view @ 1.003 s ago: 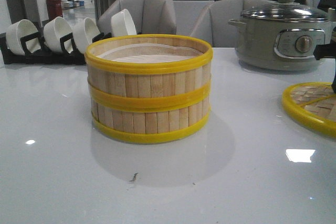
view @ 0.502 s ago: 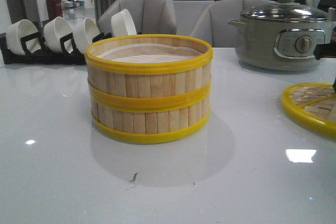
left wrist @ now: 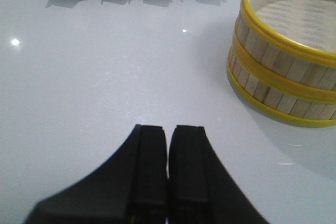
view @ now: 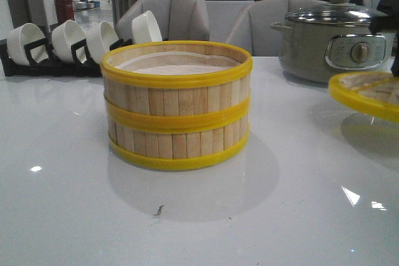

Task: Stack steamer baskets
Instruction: 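Lift the lid with the right gripper over the stacked baskets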

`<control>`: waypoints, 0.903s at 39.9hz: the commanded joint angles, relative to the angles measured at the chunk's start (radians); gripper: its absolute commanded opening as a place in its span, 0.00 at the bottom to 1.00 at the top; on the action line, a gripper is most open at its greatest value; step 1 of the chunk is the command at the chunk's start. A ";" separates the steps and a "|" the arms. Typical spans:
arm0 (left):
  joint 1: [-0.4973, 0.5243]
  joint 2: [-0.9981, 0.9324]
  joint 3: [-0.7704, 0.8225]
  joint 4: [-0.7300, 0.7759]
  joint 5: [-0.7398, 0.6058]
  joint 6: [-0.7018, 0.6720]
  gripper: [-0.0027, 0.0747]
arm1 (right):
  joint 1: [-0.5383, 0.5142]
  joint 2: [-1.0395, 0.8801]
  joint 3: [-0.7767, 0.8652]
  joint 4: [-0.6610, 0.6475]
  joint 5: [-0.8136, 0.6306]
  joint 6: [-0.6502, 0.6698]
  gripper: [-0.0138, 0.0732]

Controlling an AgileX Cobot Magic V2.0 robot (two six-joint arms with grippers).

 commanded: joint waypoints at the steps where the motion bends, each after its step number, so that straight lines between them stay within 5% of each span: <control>1: 0.000 0.005 -0.029 0.003 -0.078 -0.012 0.14 | 0.028 -0.073 -0.127 0.025 0.029 -0.005 0.19; 12: 0.000 0.005 -0.029 0.003 -0.078 -0.012 0.14 | 0.195 -0.073 -0.365 0.036 0.101 -0.005 0.19; 36: 0.000 0.005 -0.028 0.003 -0.075 -0.012 0.14 | 0.586 0.055 -0.599 0.073 0.154 -0.007 0.19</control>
